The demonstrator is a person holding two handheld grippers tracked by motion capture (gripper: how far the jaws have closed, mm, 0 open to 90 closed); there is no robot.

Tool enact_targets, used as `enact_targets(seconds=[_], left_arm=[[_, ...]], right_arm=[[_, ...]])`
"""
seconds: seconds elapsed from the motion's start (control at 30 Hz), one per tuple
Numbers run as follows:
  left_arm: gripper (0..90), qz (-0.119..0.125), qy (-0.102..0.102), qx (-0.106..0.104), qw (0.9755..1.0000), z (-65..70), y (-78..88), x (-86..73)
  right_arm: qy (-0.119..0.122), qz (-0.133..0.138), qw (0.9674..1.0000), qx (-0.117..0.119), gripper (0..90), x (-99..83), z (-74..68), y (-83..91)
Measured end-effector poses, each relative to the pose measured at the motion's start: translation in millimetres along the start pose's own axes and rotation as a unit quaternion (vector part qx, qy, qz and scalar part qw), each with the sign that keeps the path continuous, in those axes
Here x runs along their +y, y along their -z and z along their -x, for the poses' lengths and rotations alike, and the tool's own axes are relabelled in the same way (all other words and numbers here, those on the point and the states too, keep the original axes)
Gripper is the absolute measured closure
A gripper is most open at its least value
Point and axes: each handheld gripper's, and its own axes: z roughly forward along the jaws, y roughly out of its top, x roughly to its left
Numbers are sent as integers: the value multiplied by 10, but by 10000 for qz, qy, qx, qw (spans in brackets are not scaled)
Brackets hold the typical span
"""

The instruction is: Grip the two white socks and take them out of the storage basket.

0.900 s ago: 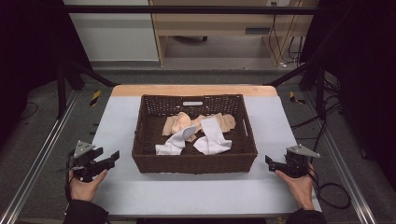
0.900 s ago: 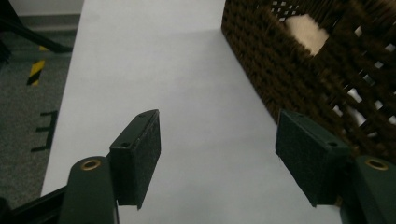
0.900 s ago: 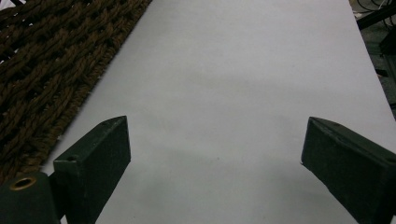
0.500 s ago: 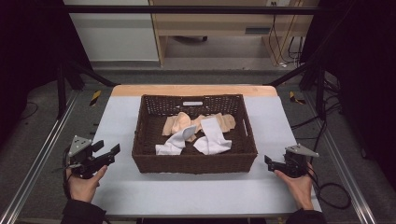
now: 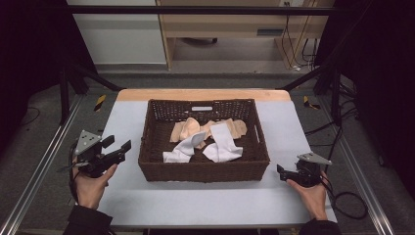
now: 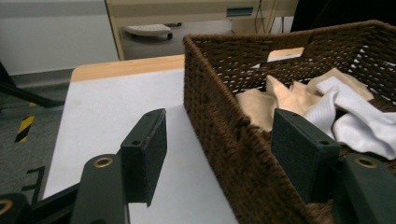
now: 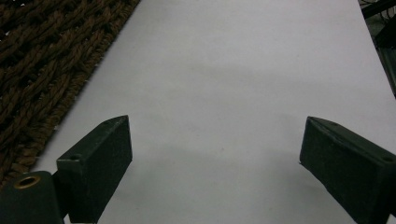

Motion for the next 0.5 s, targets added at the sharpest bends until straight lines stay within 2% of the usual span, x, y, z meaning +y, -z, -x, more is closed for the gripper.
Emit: enact_targets(seconds=[0.13, 0.27, 0.3, 0.5], left_arm=[[360, 27, -82, -71, 9999, 104, -57, 101], [367, 176, -140, -61, 9997, 202, -78, 215], [369, 233, -130, -114, 9996, 262, -95, 270], [372, 316, -201, -128, 9992, 421, -193, 377]], right_arm=[[10, -20, 10000, 26, 95, 0, -4, 1], [21, 12, 10000, 59, 95, 6, 6, 0], [3, 14, 10000, 66, 95, 4, 6, -1], [62, -64, 9999, 71, 95, -4, -18, -20]])
